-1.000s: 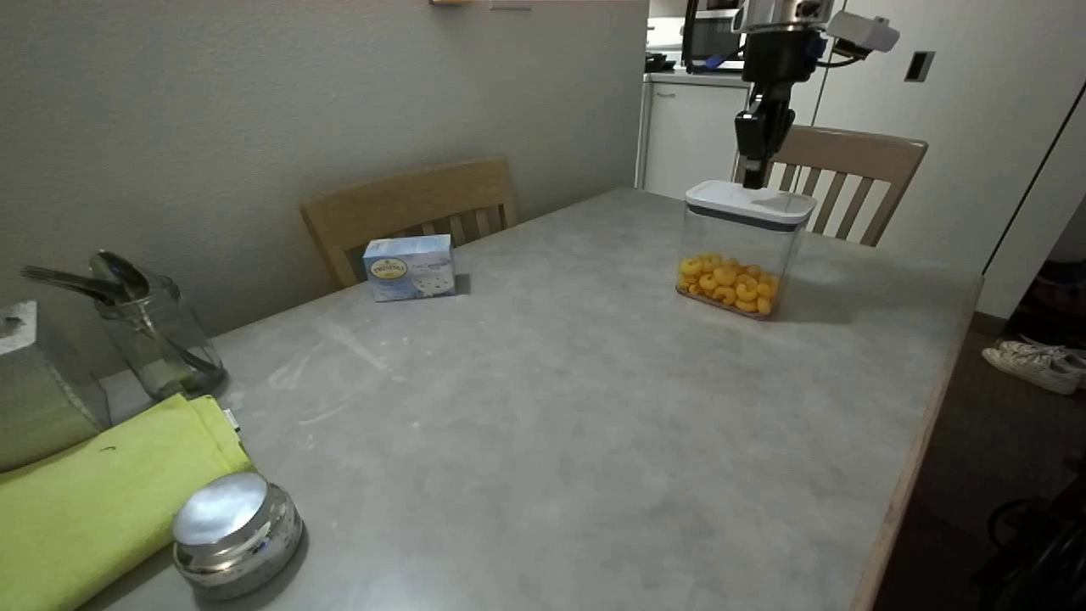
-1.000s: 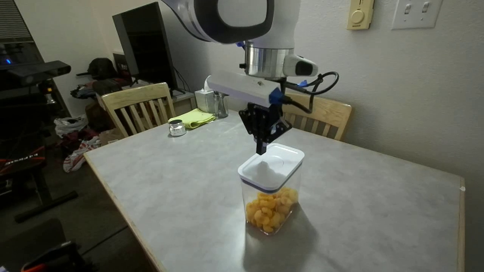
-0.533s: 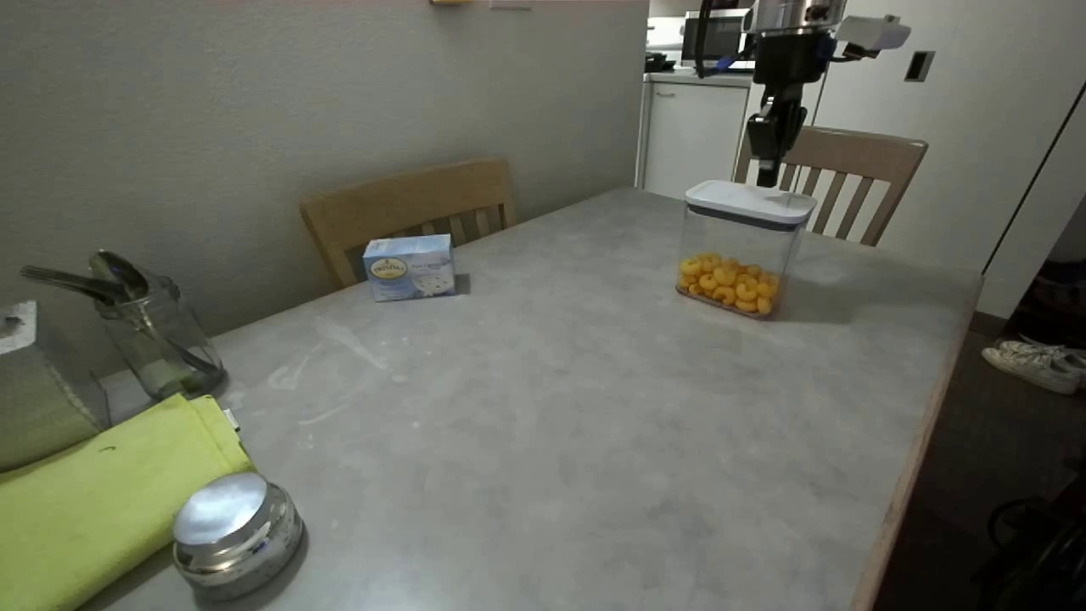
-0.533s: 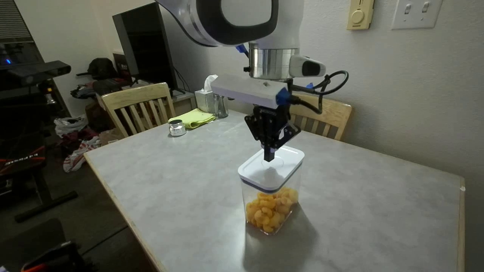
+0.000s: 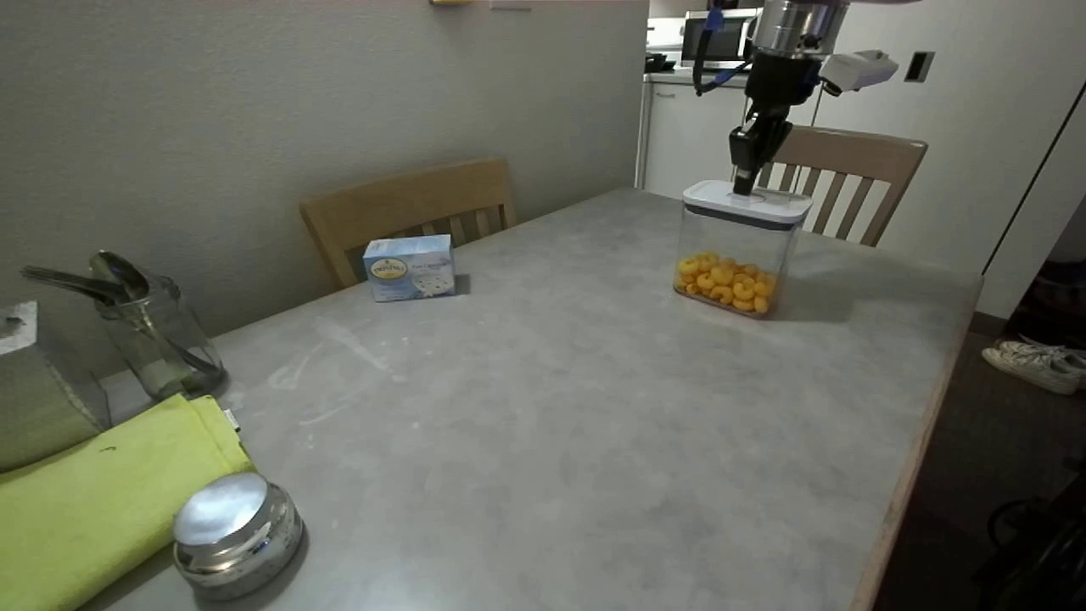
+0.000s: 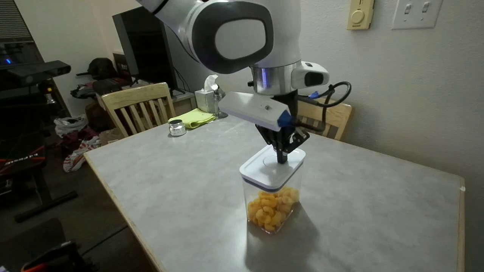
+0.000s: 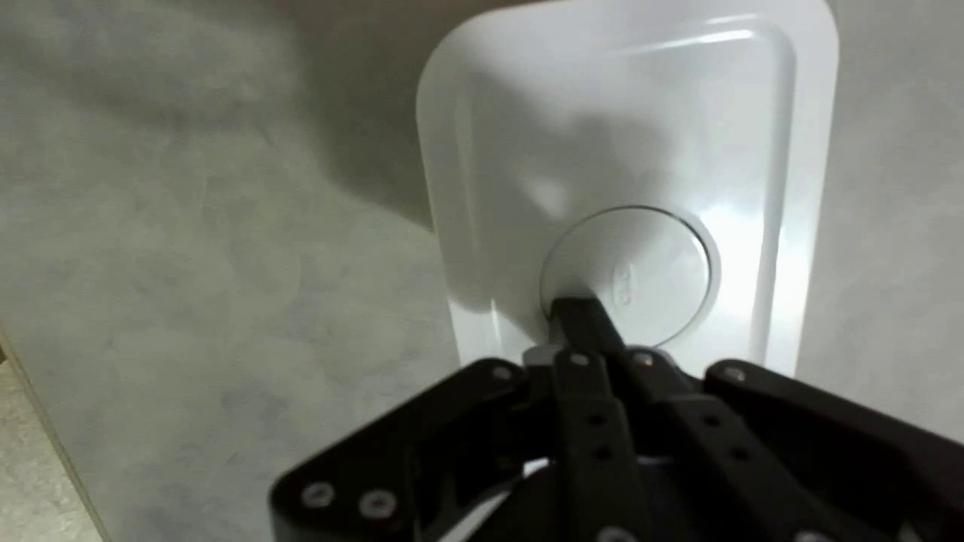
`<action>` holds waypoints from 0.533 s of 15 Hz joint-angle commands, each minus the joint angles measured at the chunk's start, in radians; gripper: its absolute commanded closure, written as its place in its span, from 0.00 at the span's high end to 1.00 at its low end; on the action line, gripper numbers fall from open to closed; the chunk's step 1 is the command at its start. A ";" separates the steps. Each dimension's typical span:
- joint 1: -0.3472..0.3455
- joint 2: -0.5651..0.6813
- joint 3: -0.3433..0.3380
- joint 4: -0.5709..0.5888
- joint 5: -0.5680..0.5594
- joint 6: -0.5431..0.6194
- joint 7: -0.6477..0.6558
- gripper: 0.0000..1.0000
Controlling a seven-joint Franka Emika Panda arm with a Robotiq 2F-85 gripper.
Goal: Push the button on the lid then take the lid off the container and place it on the table
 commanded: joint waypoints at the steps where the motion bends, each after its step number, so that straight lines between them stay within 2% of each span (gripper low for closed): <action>1: -0.032 0.003 0.035 -0.026 0.045 0.058 -0.025 0.00; 4: -0.034 -0.008 0.043 -0.024 0.063 0.056 -0.020 0.00; 8: -0.023 -0.033 0.035 -0.018 0.038 -0.006 0.003 0.00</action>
